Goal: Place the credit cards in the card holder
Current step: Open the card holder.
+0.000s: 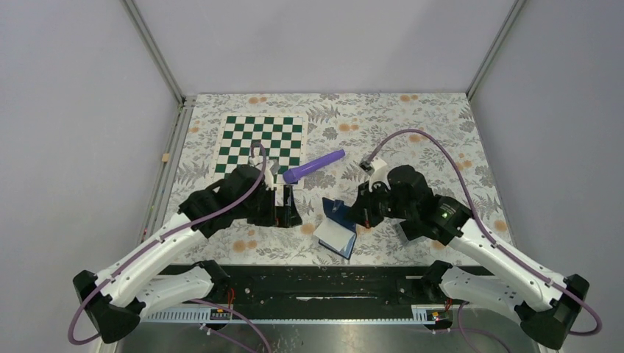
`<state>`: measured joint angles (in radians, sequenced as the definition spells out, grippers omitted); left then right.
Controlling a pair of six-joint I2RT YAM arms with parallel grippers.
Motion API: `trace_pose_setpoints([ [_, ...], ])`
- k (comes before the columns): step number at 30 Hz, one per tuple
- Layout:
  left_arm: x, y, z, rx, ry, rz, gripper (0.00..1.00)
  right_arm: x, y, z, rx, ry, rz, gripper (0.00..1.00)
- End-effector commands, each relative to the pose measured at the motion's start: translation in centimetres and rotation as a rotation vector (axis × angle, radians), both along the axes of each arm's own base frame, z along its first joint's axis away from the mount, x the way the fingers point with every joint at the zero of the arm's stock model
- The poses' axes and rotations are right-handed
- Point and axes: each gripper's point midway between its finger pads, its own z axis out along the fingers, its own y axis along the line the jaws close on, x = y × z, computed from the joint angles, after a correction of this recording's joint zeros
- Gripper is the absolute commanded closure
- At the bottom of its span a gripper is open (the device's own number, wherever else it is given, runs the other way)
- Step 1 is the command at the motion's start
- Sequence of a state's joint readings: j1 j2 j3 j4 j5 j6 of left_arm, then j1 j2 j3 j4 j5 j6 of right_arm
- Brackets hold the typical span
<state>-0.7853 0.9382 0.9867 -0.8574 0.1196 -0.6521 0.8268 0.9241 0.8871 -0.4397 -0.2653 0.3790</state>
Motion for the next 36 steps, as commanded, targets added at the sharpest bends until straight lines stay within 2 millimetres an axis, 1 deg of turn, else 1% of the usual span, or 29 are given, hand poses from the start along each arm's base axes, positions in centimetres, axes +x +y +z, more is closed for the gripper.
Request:
trace_pose_setpoints([
  [1, -0.3, -2.8, -0.3, -0.195, 0.042, -0.064, 0.05, -2.1, 0.0, 1.8, 0.138, 0.068, 0.090, 1.00],
  [3, -0.4, -3.7, -1.3, -0.230, 0.069, -0.089, 0.08, -2.5, 0.1, 2.0, 0.171, 0.093, 0.112, 1.00],
  [7, -0.4, -4.3, -2.7, -0.231, 0.102, -0.099, 0.12, -2.8, 0.6, 2.6, 0.238, 0.139, 0.121, 1.00],
  [14, -0.5, -5.2, -3.2, -0.251, 0.123, -0.133, 0.15, -2.4, 1.4, 2.8, 0.267, 0.205, 0.120, 1.00],
  [16, -0.3, -4.9, -3.4, -0.234, 0.122, -0.120, 0.16, -2.2, 1.4, 3.0, 0.272, 0.203, 0.113, 1.00],
  [21, 0.5, -3.0, -4.4, -0.126, 0.094, -0.043, 0.18, -1.8, 1.3, 3.3, 0.274, 0.198, 0.101, 1.00],
  [24, 0.2, -2.6, -4.8, -0.097, 0.109, -0.043, 0.20, -1.7, 1.3, 3.1, 0.271, 0.202, 0.096, 1.00],
  [27, -0.3, -2.7, -5.1, -0.088, 0.127, -0.060, 0.22, -1.5, 1.3, 3.1, 0.271, 0.202, 0.086, 1.00],
  [30, -1.1, -3.7, -4.7, -0.123, 0.147, -0.114, 0.23, -1.3, 1.2, 3.1, 0.270, 0.196, 0.074, 1.00],
  [33, -2.0, -4.9, -3.7, -0.181, 0.154, -0.175, 0.26, -1.1, 1.2, 3.1, 0.269, 0.199, 0.063, 1.00],
  [36, -2.4, -5.5, -2.5, -0.222, 0.137, -0.210, 0.27, -1.0, 1.1, 2.9, 0.268, 0.205, 0.053, 1.00],
])
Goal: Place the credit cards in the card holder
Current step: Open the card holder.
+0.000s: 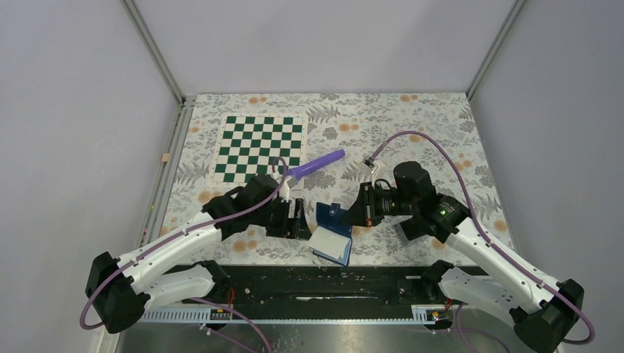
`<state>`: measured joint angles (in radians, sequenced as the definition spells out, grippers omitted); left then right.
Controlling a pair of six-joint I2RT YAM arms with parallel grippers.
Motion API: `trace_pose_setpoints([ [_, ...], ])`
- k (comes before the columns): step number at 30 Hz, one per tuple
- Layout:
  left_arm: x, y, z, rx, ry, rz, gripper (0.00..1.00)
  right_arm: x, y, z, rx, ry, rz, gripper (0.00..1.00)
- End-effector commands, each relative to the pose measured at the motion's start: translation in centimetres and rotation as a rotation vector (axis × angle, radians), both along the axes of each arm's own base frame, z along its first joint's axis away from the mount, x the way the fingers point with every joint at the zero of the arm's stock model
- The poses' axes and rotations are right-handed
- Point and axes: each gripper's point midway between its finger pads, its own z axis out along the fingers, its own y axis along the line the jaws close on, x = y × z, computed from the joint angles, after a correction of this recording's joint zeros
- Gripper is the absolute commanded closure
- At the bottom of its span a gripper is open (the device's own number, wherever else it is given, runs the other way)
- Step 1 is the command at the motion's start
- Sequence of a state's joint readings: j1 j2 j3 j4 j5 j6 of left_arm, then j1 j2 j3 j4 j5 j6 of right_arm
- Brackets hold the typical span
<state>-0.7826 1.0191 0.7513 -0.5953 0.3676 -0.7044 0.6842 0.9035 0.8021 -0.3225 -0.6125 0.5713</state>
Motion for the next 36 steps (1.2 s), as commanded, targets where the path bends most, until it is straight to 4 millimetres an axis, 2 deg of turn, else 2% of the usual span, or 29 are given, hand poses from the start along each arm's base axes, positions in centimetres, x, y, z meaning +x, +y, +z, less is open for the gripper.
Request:
trace_pose_setpoints([
  [1, 0.0, -2.2, 4.0, -0.142, -0.066, -0.079, 0.27, 0.9, 0.4, 1.8, 0.049, -0.039, -0.018, 1.00],
  [8, -0.3, -3.2, 6.7, -0.244, -0.108, -0.123, 0.26, 0.7, 0.4, 2.1, 0.058, -0.035, -0.013, 1.00],
  [16, 0.4, -3.3, 7.9, -0.280, -0.169, -0.095, 0.21, 0.2, 0.4, 2.7, 0.090, -0.039, 0.010, 1.00],
  [20, 0.9, -2.8, 8.2, -0.277, -0.211, -0.065, 0.22, 0.2, 0.3, 3.0, 0.101, -0.039, 0.000, 1.00],
  [26, 1.7, 0.2, 4.8, -0.049, -0.190, 0.016, 0.23, 0.4, 0.3, 3.2, 0.100, -0.050, -0.006, 1.00],
  [31, 1.8, 0.6, 2.7, 0.021, -0.150, 0.022, 0.23, 0.4, 0.4, 3.1, 0.098, -0.043, 0.001, 1.00],
  [36, 2.2, 0.6, 1.6, 0.063, -0.140, 0.031, 0.23, 0.4, 0.3, 3.1, 0.100, -0.045, -0.003, 1.00],
])
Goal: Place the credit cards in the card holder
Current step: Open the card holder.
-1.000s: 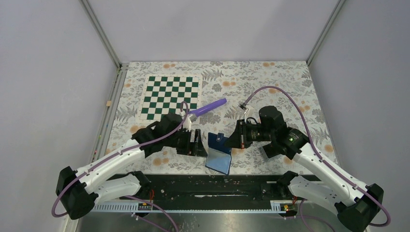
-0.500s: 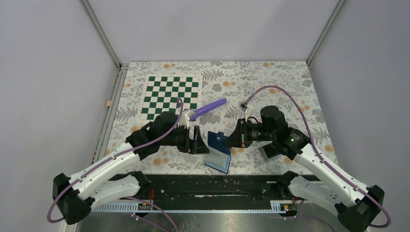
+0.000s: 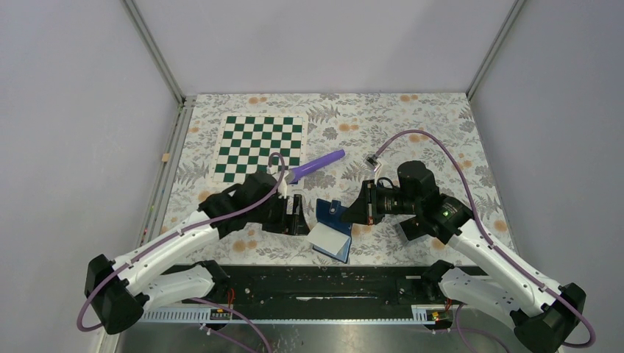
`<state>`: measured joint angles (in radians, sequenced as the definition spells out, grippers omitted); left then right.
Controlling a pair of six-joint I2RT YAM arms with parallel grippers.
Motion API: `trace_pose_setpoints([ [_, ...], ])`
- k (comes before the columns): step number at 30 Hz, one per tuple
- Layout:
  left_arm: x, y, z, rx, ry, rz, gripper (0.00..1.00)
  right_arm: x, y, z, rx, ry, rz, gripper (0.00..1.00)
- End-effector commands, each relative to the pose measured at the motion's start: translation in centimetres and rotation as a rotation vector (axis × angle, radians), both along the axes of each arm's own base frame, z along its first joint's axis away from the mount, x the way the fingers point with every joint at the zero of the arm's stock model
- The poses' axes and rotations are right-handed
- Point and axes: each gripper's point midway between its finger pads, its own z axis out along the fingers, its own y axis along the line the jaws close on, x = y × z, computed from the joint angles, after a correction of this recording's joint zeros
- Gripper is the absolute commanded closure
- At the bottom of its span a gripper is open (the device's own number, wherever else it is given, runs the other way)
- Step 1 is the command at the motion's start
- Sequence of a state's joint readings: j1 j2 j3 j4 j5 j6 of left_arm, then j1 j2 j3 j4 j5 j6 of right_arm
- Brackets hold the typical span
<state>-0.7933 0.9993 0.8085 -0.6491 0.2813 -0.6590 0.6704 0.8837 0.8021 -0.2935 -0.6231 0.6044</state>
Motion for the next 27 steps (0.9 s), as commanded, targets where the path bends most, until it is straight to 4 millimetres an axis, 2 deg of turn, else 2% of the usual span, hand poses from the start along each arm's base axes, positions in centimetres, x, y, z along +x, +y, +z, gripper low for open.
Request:
trace_pose_setpoints([
  [1, 1.1, -0.1, 0.1, 0.030, -0.043, 0.017, 0.23, 0.1, 0.3, 2.0, 0.059, -0.041, 0.015, 1.00],
  [8, 0.2, -1.7, 0.8, -0.039, -0.033, -0.041, 0.25, 0.2, 0.3, 2.0, 0.057, -0.039, 0.015, 1.00],
  [16, 0.1, -1.9, 3.8, -0.141, -0.110, -0.050, 0.27, 0.1, 0.5, 2.1, 0.059, -0.032, 0.018, 1.00],
  [19, -0.2, -2.6, 4.9, -0.209, -0.124, -0.071, 0.27, 0.1, 0.5, 2.1, 0.061, -0.028, 0.026, 1.00],
  [27, 0.2, -3.4, 5.0, -0.253, -0.136, -0.068, 0.25, -0.4, 0.8, 2.9, 0.096, -0.026, 0.055, 1.00],
])
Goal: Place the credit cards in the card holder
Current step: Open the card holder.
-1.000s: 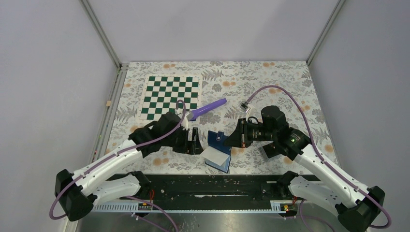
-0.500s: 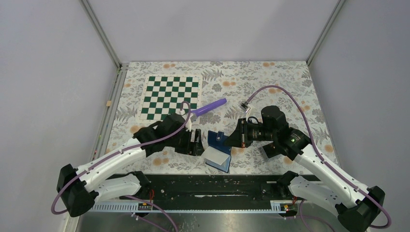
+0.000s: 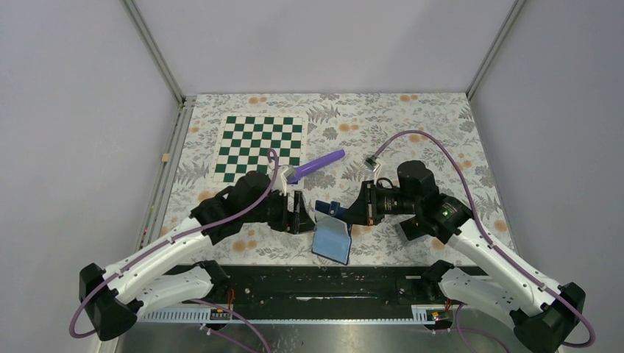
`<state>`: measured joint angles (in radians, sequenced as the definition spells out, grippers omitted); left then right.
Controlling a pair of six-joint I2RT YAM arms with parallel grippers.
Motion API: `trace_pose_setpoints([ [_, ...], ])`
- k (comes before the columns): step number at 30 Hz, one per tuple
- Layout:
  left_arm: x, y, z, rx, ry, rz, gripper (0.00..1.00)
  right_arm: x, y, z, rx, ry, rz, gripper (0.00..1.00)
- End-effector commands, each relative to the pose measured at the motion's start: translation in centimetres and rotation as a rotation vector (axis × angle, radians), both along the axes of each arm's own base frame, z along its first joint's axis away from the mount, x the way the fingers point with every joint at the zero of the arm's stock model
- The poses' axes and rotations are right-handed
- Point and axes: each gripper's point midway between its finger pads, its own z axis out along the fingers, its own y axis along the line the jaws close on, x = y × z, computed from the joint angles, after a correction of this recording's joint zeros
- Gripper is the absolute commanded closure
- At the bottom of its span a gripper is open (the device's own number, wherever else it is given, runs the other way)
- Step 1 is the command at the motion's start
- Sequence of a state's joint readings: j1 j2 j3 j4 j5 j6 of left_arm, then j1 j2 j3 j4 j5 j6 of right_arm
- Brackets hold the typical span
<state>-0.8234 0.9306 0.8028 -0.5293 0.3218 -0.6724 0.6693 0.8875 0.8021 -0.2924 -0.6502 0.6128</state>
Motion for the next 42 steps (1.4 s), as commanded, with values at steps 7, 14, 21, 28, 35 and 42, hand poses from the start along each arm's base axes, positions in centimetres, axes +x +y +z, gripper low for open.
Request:
trace_pose_setpoints([
  [7, 0.2, -2.3, 3.1, -0.227, -0.102, -0.052, 0.21, -0.4, 1.0, 3.9, 0.134, -0.040, 0.057, 1.00],
  [14, -0.5, -1.7, 6.2, -0.377, -0.246, -0.068, 0.17, -0.5, 1.5, 5.2, 0.177, -0.019, 0.078, 1.00],
  [21, -0.7, -0.9, 7.3, -0.454, -0.284, -0.056, 0.15, -0.7, 2.0, 6.4, 0.228, 0.015, 0.095, 1.00],
  [28, -0.2, -0.7, 6.3, -0.415, -0.244, -0.034, 0.18, -0.3, 2.3, 7.0, 0.236, 0.050, 0.082, 1.00],
  [35, 2.0, 2.3, 3.5, -0.149, -0.199, 0.135, 0.16, 0.6, 1.9, 5.7, 0.160, 0.057, 0.015, 1.00],
  [42, 2.3, 3.5, 1.3, 0.026, -0.125, 0.155, 0.14, 1.5, 1.6, 3.9, 0.095, 0.107, -0.056, 1.00],
])
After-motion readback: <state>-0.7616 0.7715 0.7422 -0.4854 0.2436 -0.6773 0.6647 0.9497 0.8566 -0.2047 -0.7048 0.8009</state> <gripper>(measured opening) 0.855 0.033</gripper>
